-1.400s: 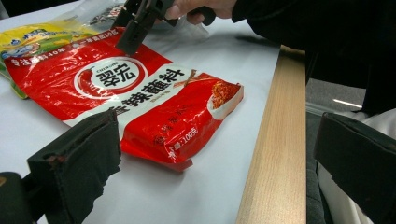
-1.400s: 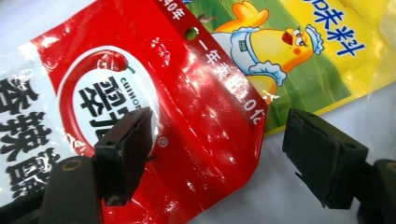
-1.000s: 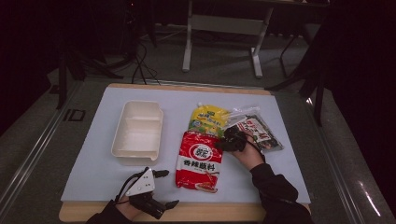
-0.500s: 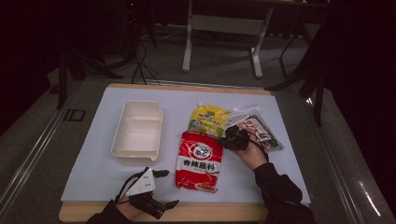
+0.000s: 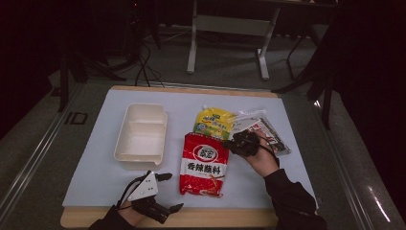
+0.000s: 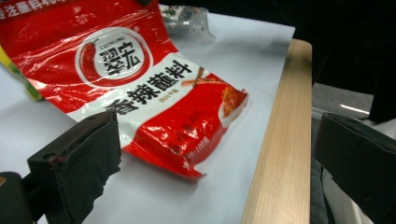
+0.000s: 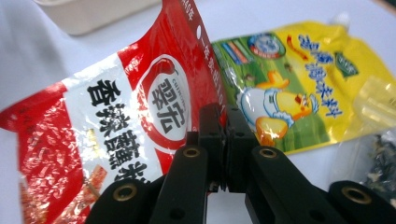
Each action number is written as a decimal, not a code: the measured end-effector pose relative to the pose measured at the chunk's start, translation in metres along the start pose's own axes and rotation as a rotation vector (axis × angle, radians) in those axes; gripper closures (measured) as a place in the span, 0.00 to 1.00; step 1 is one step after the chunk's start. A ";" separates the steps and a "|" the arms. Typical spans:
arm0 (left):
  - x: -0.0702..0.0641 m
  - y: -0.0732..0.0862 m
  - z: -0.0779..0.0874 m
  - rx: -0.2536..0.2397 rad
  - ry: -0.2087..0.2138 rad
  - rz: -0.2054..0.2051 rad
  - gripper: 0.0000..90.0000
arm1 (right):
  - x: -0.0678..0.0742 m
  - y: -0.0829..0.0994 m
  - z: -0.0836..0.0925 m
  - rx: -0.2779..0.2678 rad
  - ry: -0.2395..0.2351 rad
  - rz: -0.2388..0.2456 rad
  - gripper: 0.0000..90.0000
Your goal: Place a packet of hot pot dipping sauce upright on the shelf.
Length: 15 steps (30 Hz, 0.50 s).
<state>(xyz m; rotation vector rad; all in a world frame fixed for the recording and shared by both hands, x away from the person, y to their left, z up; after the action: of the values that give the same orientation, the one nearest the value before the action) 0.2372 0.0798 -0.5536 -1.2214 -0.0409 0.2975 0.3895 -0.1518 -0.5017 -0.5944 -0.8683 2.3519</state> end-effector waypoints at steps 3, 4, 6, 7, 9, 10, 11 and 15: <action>0.000 -0.005 0.004 0.006 -0.024 0.029 0.02 | 0.002 -0.005 0.010 -0.028 0.001 0.011 0.98; 0.000 -0.006 0.005 0.009 -0.028 0.035 0.02 | 0.004 -0.007 0.014 -0.040 -0.005 0.015 0.98; -0.001 -0.010 0.008 -0.007 -0.032 0.041 0.02 | 0.006 -0.010 0.020 -0.055 -0.004 0.026 0.98; -0.001 -0.013 0.009 -0.009 -0.033 0.042 0.02 | 0.008 -0.011 0.024 -0.063 -0.008 0.033 0.98; -0.001 -0.016 0.011 -0.019 -0.047 0.045 0.02 | 0.012 -0.015 0.032 -0.084 -0.009 0.053 0.98; -0.001 -0.018 0.012 -0.026 -0.045 0.050 0.02 | 0.014 -0.016 0.035 -0.091 -0.011 0.055 0.98; 0.000 -0.020 0.014 -0.031 -0.052 0.059 0.02 | 0.016 -0.019 0.039 -0.104 -0.013 0.063 0.98; 0.005 -0.028 0.020 -0.032 -0.074 0.058 0.02 | 0.027 -0.027 0.054 -0.139 -0.028 0.103 0.98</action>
<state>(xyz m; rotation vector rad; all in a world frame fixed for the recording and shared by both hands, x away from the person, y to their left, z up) 0.2439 0.0909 -0.5217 -1.2450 -0.0750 0.3939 0.3477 -0.1420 -0.4512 -0.6782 -1.0438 2.4105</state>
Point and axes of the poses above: each handheld gripper's, and its own axes: z roughly backward along the jaws, y roughly out of its underside, x roughly to its left, the point moved 6 cm from there along -z, roughly forward along the jaws, and after that the axes turned 14 degrees about y, right-handed, at the moved point
